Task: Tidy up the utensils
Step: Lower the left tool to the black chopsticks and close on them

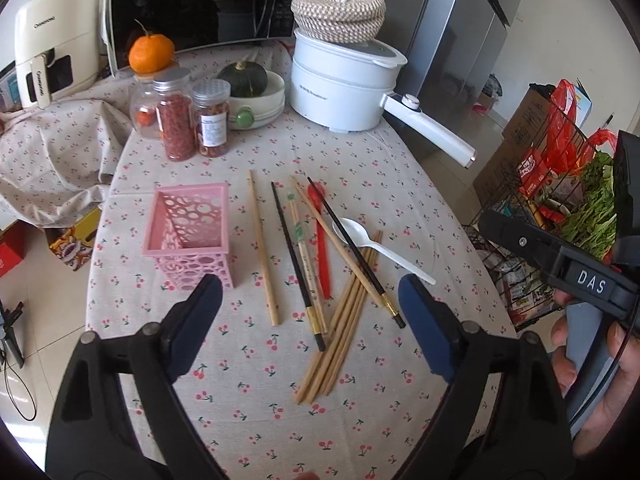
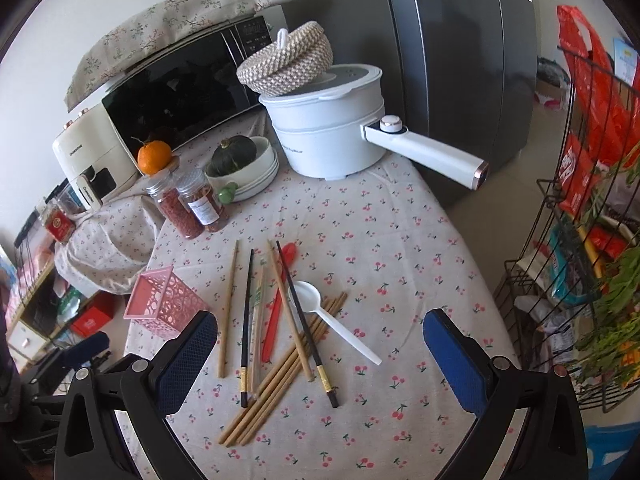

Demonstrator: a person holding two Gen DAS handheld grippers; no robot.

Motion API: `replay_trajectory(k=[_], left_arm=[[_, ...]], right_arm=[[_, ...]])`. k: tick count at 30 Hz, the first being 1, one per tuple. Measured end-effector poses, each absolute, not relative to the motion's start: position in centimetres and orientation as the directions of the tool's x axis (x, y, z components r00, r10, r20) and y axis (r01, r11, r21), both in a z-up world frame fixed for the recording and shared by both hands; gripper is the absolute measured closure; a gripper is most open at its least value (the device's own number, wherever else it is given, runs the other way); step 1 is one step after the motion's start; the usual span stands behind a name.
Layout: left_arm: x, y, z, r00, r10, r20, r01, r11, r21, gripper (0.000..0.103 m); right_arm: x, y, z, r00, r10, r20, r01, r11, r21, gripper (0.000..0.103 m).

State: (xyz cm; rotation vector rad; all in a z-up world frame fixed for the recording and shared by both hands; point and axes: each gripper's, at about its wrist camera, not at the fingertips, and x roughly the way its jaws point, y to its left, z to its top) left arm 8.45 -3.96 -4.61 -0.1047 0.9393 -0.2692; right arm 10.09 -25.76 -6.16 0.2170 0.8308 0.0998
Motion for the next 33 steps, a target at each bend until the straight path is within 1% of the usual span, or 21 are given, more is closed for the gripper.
replay_trajectory(k=[1,2,4,6,7,8,9,11,13,14,19,26,29,30,33], left_arm=[[9.2,-4.5,-5.1,0.534,-0.288,-0.795,0.191,0.957,-0.218,0.026],[9.9,-4.9,-5.5,0.511,-0.299,-0.806,0.196,0.953,-0.229,0.036],[11.4,-5.8,-6.4,0.481,-0.296,-0.825,0.196,0.954,-0.227,0.048],[12.8,-6.5,-7.5,0.456,-0.280,-0.845,0.180,0.959,-0.221,0.051],[13.5,-6.7,-8.1,0.442,-0.268,-0.856,0.168,0.962,-0.215,0.056],[14.2,-6.9,-8.8,0.426,-0.254,-0.868,0.156,0.966,-0.206,0.063],[14.9,-7.1,-9.6,0.409,-0.240,-0.880,0.144,0.970,-0.197,0.067],[16.2,-7.4,-11.1,0.377,-0.202,-0.904,0.119,0.978,-0.169,0.079],[17.3,-7.8,-12.5,0.351,-0.158,-0.923,0.103,0.986,-0.130,0.086],[17.6,-8.0,-13.1,0.340,-0.139,-0.930,0.097,0.989,-0.113,0.088],[19.4,-8.1,-15.2,0.297,-0.069,-0.952,0.050,0.997,-0.057,0.090],[20.6,-7.6,-16.8,0.244,-0.060,-0.968,0.018,0.998,-0.057,0.090],[21.3,-7.3,-17.3,0.229,-0.064,-0.971,0.003,0.998,-0.066,0.094],[21.5,-7.3,-17.3,0.226,-0.064,-0.972,0.005,0.998,-0.064,0.094],[21.5,-7.1,-17.1,0.227,-0.101,-0.969,0.017,0.995,-0.100,0.096]], right_arm=[[10.7,-26.1,-6.7,0.656,0.174,-0.735,0.008,0.971,0.237,0.000],[11.2,-26.5,-7.1,0.643,0.171,-0.747,0.021,0.970,0.240,0.000],[12.2,-27.3,-8.0,0.620,0.180,-0.764,0.037,0.966,0.258,0.000],[13.0,-27.9,-8.8,0.592,0.206,-0.779,0.045,0.957,0.287,0.000],[13.3,-28.2,-9.2,0.582,0.221,-0.783,0.048,0.951,0.305,0.000],[13.6,-28.4,-9.5,0.572,0.233,-0.786,0.053,0.946,0.319,0.000],[13.9,-28.6,-9.8,0.562,0.244,-0.790,0.053,0.943,0.329,0.000],[14.2,-28.7,-10.3,0.546,0.259,-0.797,0.051,0.939,0.340,0.001],[14.4,-28.7,-10.6,0.536,0.264,-0.802,0.050,0.938,0.342,0.001],[14.4,-28.7,-10.6,0.532,0.268,-0.803,0.048,0.937,0.345,0.001],[14.4,-28.7,-10.7,0.524,0.280,-0.805,0.037,0.936,0.350,0.001],[14.7,-28.3,-11.0,0.507,0.289,-0.812,0.031,0.936,0.352,0.001],[14.9,-28.0,-11.2,0.500,0.291,-0.816,0.023,0.937,0.348,0.001],[15.0,-27.8,-11.2,0.500,0.296,-0.814,0.016,0.937,0.350,0.001],[15.4,-27.4,-11.5,0.494,0.314,-0.811,0.005,0.931,0.364,0.010]])
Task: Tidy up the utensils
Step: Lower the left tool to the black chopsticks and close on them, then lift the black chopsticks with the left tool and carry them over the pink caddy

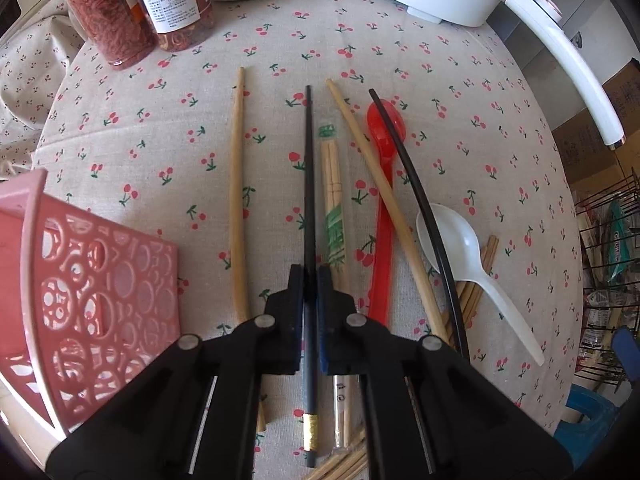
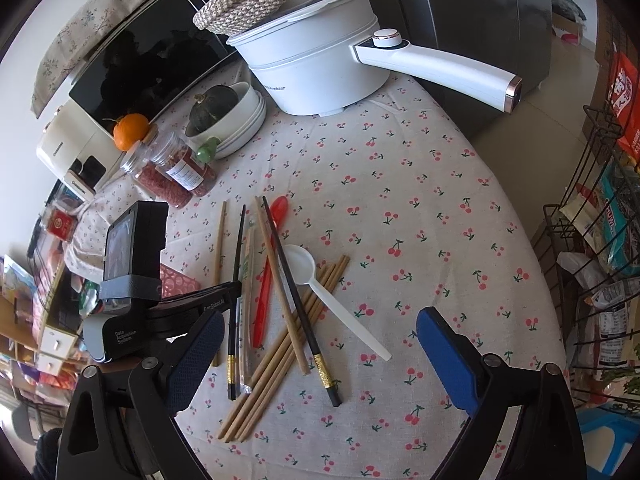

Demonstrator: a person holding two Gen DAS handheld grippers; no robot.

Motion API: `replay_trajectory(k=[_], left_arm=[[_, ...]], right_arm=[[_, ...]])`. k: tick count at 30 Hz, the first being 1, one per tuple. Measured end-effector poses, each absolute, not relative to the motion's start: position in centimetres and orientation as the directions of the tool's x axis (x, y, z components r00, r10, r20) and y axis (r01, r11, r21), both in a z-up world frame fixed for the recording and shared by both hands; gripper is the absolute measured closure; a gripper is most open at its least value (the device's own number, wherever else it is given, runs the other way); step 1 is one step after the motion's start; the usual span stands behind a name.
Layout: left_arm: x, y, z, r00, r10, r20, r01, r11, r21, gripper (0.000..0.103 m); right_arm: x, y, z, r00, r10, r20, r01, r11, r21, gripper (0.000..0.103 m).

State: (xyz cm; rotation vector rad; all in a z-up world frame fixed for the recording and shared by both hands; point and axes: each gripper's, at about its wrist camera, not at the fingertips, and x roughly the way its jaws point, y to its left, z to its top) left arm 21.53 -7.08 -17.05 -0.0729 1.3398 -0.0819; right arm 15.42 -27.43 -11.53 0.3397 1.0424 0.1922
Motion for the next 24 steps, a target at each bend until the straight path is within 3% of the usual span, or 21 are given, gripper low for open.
replay_trajectory(k=[5,10,15,24], left_arm=[[19.2,-6.9,-13.6,0.299,-0.162,-0.940,0.096,0.986,-0.140,0.096],[15.1,-5.8,-9.7,0.386,-0.226,-0.894,0.180,0.969,-0.167,0.096],[11.7,-3.5,-7.1,0.459,-0.317,-0.830,0.227,0.945,-0.235,0.096],[10.0,-0.5,-6.8,0.529,-0.376,-0.761,0.207,0.927,-0.314,0.096]], right_arm=[[16.9,-26.6,-13.1,0.450,0.372,-0.811,0.003,0.908,0.418,0.033],[18.3,-25.3,-14.5,0.417,0.384,-0.824,-0.013,0.909,0.417,0.069],[19.4,-24.4,-15.7,0.387,0.410,-0.826,-0.031,0.901,0.432,0.082],[21.1,-21.6,-18.4,0.330,0.327,-0.885,-0.080,0.944,0.320,0.088]])
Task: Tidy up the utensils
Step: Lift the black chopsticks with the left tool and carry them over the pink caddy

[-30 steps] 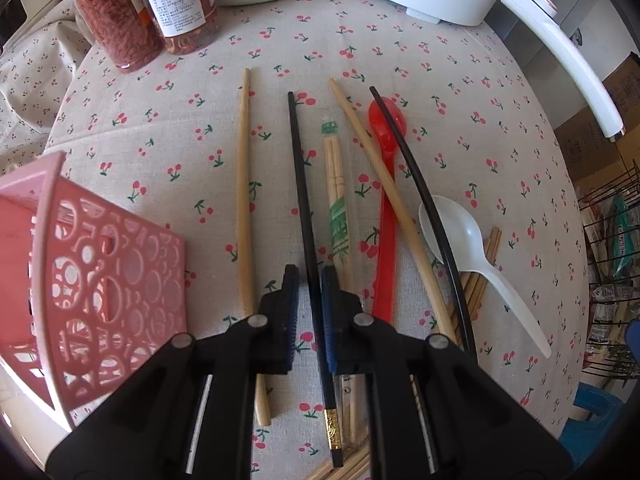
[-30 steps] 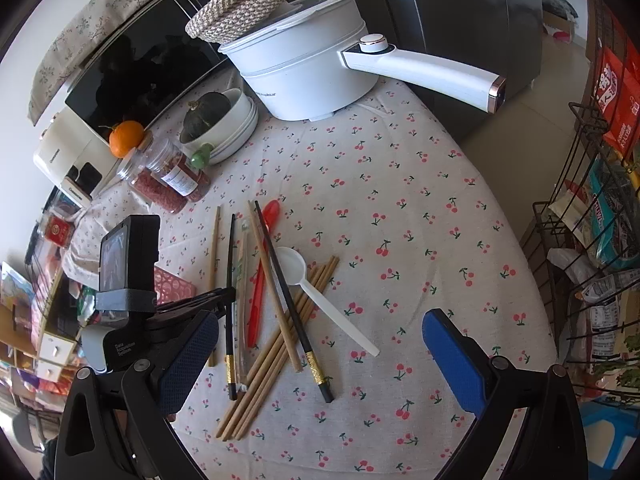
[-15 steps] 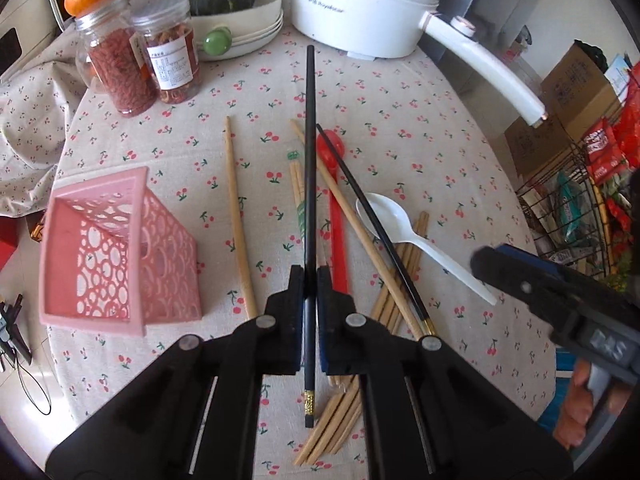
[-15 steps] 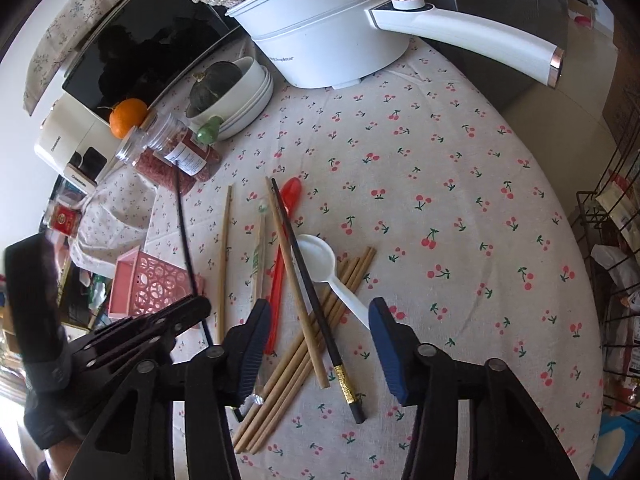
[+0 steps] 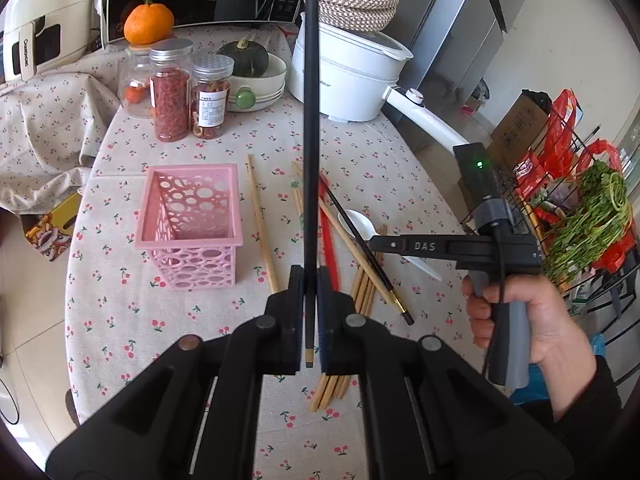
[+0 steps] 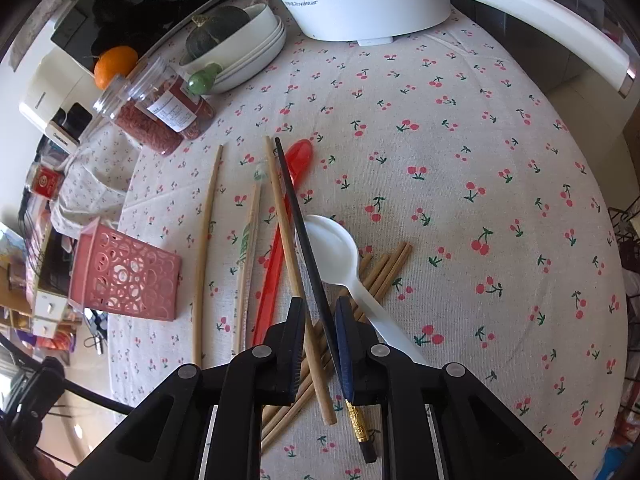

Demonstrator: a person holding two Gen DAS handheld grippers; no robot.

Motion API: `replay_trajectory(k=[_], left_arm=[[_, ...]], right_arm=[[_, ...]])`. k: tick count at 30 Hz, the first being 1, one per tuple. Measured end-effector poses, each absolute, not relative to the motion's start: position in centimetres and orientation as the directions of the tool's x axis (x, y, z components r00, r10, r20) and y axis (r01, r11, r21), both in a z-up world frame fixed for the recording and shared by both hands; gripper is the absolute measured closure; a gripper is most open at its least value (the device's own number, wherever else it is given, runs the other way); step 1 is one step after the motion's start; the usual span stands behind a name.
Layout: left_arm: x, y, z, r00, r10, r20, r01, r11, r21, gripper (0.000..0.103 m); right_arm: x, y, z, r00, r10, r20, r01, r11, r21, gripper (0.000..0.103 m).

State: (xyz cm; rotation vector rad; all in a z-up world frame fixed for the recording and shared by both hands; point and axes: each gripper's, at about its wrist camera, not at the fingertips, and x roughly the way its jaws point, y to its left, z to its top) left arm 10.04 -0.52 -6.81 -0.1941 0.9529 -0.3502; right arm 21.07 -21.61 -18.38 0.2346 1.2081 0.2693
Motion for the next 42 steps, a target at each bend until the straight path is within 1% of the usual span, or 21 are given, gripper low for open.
replay_trajectory(k=[3,8,13,15,17,20,25,27,29,31,33,38,42], left_arm=[[9.6,0.2,-6.4,0.539,-0.383,-0.750,0.206,0.923,-0.324,0.096],[9.3,0.7,-6.3,0.537,-0.398,-0.744,0.207,0.917,-0.341,0.096],[9.0,1.1,-6.0,0.550,-0.401,-0.733,0.206,0.915,-0.346,0.096],[8.8,1.4,-5.3,0.569,-0.408,-0.713,0.209,0.911,-0.355,0.096],[8.4,1.9,-4.1,0.601,-0.418,-0.682,0.223,0.906,-0.360,0.096],[7.7,2.7,-1.8,0.678,-0.415,-0.607,0.239,0.905,-0.352,0.096],[7.1,4.1,1.1,0.810,-0.352,-0.468,0.222,0.924,-0.311,0.096],[7.1,4.6,1.7,0.851,-0.317,-0.419,0.205,0.935,-0.291,0.096],[7.5,4.7,1.8,0.883,-0.264,-0.389,0.175,0.952,-0.249,0.096],[8.3,4.7,1.5,0.893,-0.222,-0.391,0.149,0.967,-0.208,0.096],[9.5,4.9,0.5,0.890,-0.197,-0.411,0.124,0.972,-0.198,0.096],[12.6,5.2,-2.9,0.850,-0.144,-0.507,0.058,0.982,-0.182,0.096],[13.6,5.2,-4.6,0.833,-0.112,-0.541,0.028,0.986,-0.162,0.096]], right_arm=[[21.5,-20.8,-18.9,0.333,0.273,-0.902,-0.091,0.962,0.258,0.089],[22.1,-19.8,-19.7,0.331,0.229,-0.915,-0.099,0.973,0.208,0.092],[21.9,-18.7,-19.3,0.369,0.164,-0.915,-0.122,0.984,0.127,0.096],[21.6,-18.6,-18.5,0.392,0.166,-0.905,-0.123,0.984,0.128,0.097],[20.9,-18.8,-16.8,0.433,0.200,-0.879,-0.122,0.979,0.162,0.097],[19.6,-18.9,-13.5,0.522,0.254,-0.814,-0.135,0.967,0.215,0.097],[16.7,-19.2,-8.9,0.641,0.332,-0.692,-0.178,0.941,0.287,0.097],[16.1,-18.8,-7.8,0.669,0.342,-0.660,-0.191,0.937,0.293,0.097],[15.4,-18.8,-7.1,0.687,0.350,-0.638,-0.200,0.934,0.296,0.097],[14.9,-19.0,-6.6,0.695,0.358,-0.623,-0.208,0.930,0.302,0.097],[14.6,-18.9,-6.4,0.697,0.364,-0.618,-0.216,0.928,0.303,0.097],[13.7,-18.7,-6.4,0.677,0.363,-0.639,-0.224,0.930,0.291,0.097],[13.3,-18.2,-6.1,0.672,0.379,-0.636,-0.239,0.924,0.298,0.097]])
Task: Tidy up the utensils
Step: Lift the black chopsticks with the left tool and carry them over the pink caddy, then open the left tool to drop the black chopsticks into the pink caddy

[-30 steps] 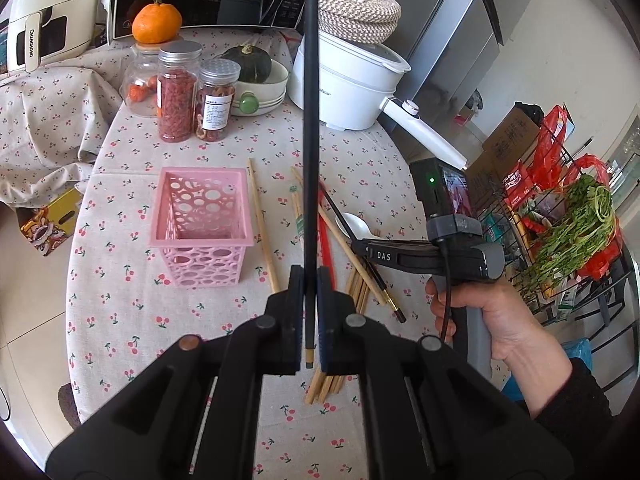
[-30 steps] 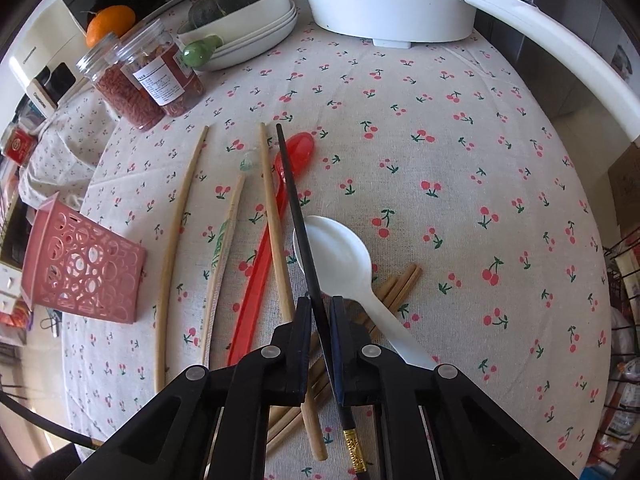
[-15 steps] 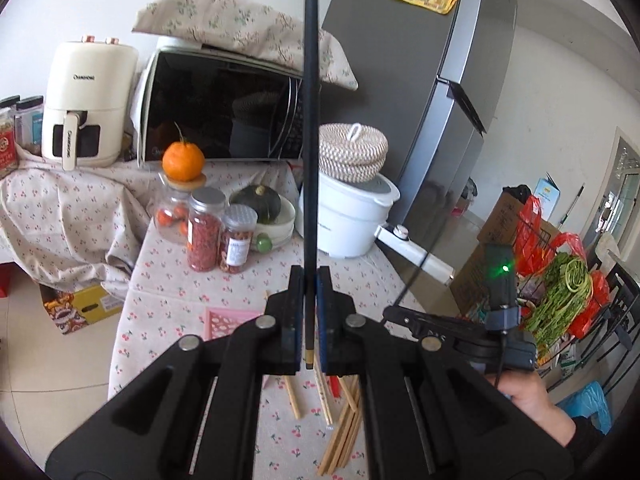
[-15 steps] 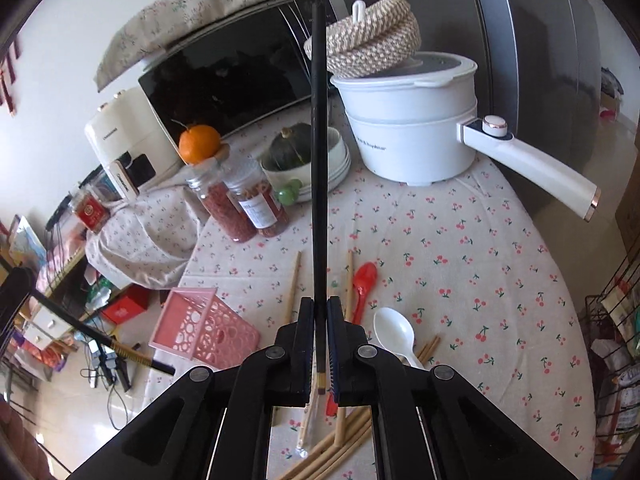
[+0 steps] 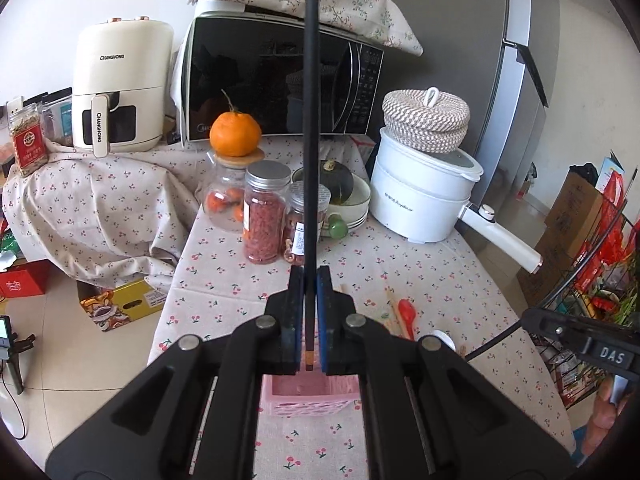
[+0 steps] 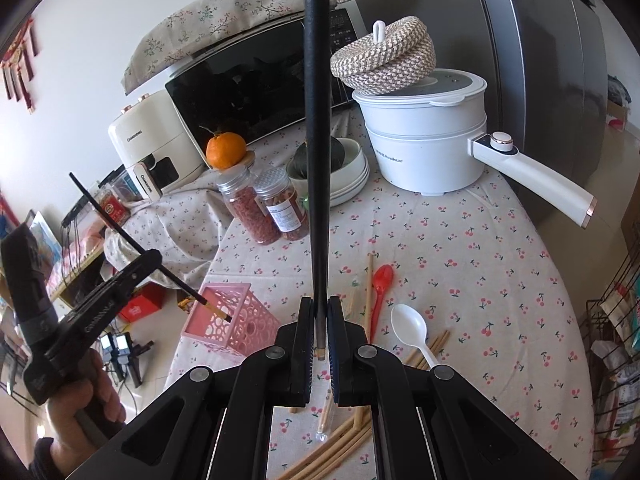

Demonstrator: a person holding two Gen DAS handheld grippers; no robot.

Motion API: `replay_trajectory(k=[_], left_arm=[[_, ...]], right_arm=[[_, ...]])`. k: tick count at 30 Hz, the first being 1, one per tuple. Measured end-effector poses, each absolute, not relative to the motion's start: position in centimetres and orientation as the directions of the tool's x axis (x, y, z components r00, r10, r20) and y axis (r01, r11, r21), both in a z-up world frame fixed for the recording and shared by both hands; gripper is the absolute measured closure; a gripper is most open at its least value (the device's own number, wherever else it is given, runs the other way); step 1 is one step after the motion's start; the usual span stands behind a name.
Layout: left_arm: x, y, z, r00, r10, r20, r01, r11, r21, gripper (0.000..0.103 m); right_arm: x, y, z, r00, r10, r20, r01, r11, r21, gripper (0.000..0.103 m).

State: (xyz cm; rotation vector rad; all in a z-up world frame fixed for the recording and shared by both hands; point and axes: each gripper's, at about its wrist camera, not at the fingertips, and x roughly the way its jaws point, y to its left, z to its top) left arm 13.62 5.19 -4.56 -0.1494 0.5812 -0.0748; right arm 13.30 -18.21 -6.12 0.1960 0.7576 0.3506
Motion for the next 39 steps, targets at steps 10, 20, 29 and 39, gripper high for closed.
replay_trajectory(k=[10,20,29,39], left_arm=[[14.5,4.8,-5.3,0.803,-0.112,-0.585,0.028,0.988,-0.150,0.075],[11.7,6.6,-4.5,0.772,-0.123,-0.624,0.007,0.983,-0.185,0.038],[9.6,8.2,-5.8,0.715,-0.118,-0.689,0.004,0.986,-0.164,0.029],[8.7,9.3,-6.6,0.692,-0.109,-0.714,0.008,0.990,-0.143,0.028]], right_arm=[[12.3,-15.9,-4.2,0.675,0.432,-0.598,-0.302,0.902,0.310,0.097],[11.7,-12.3,-1.7,0.693,0.487,-0.531,-0.363,0.873,0.327,0.097],[13.7,-8.2,-3.7,0.635,0.470,-0.614,-0.368,0.882,0.294,0.097],[16.9,-6.5,-7.1,0.558,0.471,-0.683,-0.328,0.881,0.340,0.097]])
